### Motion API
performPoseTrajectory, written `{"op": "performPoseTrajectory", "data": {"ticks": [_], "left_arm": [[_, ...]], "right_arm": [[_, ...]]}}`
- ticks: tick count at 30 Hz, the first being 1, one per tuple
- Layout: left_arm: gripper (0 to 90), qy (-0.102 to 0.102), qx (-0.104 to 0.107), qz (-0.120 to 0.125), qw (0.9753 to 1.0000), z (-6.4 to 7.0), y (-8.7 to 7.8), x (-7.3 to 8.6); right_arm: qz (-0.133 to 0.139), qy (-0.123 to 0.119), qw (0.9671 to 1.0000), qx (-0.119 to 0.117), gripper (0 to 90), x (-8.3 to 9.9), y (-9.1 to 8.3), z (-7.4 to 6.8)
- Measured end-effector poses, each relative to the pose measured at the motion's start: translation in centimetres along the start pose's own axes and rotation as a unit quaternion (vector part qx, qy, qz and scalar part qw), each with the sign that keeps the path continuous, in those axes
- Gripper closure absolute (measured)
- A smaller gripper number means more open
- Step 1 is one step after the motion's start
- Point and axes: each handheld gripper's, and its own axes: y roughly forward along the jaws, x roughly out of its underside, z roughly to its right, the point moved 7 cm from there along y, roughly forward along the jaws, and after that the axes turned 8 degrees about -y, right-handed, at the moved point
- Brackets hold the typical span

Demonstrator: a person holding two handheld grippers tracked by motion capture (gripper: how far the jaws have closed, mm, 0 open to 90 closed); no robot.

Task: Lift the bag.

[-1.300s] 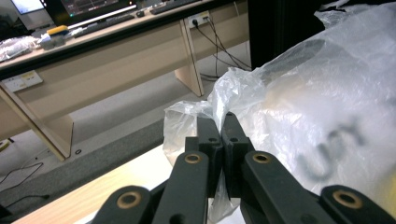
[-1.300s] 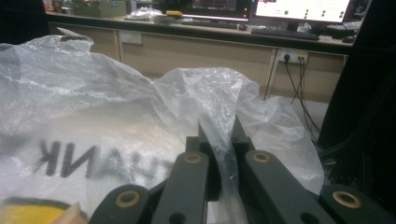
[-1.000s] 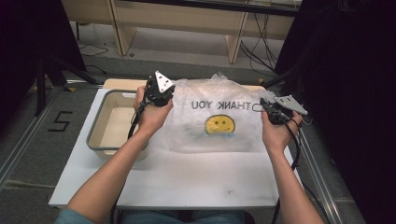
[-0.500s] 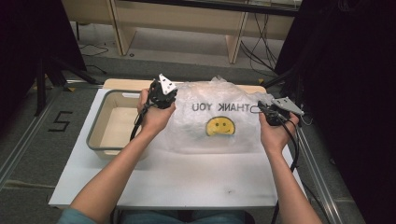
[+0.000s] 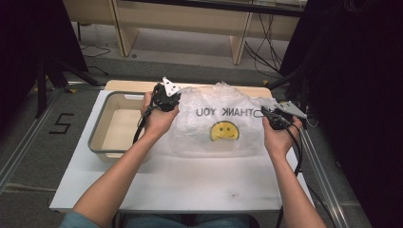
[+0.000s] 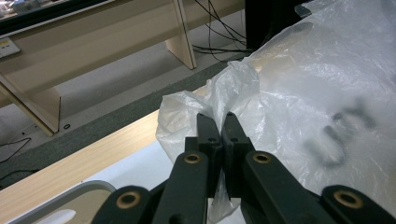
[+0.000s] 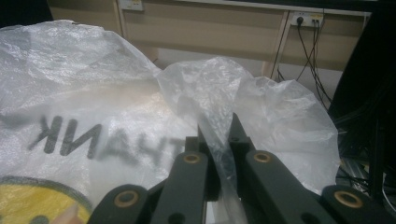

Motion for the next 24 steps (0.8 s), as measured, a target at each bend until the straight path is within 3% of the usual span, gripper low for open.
{"op": "performPoseTrajectory", "data": {"ticks": [18, 24], "left_arm": [[83.4, -0.009, 0.001, -0.004, 1.0, -0.07, 0.16, 0.27], [69.3, -0.017, 0.0, 0.005, 0.9998, 0.07, -0.13, -0.02]], "right_arm": [[-0.001, 0.003, 1.0, 0.0, 87.5, 0.05, -0.18, 0.23], [0.004, 0.003, 1.0, 0.002, 81.8, -0.08, -0.39, 0.28]]}}
